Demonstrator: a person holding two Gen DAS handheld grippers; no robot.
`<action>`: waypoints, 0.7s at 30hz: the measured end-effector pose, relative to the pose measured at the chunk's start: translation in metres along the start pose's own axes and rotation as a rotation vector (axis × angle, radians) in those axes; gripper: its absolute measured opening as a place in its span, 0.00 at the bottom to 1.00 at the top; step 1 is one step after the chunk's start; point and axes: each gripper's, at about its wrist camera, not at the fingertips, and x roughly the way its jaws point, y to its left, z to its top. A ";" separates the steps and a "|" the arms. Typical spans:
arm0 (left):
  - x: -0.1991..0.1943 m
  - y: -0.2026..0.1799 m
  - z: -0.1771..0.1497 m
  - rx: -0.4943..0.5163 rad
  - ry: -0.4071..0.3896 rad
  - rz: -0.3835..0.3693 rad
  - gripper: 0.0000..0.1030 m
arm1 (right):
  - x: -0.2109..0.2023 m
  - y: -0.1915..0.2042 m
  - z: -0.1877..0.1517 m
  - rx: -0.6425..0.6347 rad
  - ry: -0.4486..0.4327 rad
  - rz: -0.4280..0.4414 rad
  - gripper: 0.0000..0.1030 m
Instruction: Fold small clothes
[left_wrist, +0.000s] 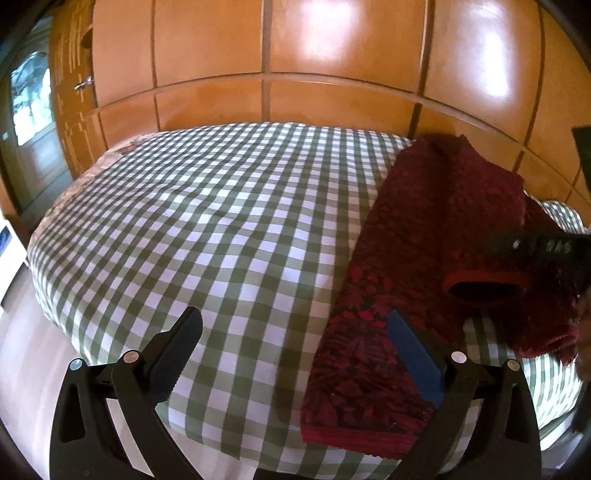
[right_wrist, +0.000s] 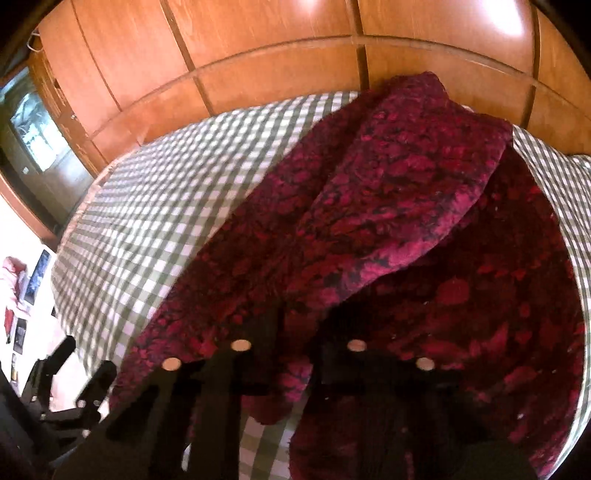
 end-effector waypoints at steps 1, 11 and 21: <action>0.001 -0.002 0.000 0.004 0.004 -0.002 0.96 | -0.007 -0.003 0.001 -0.002 -0.015 0.005 0.12; 0.006 -0.012 0.000 0.026 0.025 -0.022 0.96 | -0.114 -0.066 0.031 0.000 -0.282 -0.153 0.11; 0.018 -0.027 -0.004 0.056 0.089 -0.096 0.95 | -0.130 -0.219 0.055 0.140 -0.305 -0.667 0.11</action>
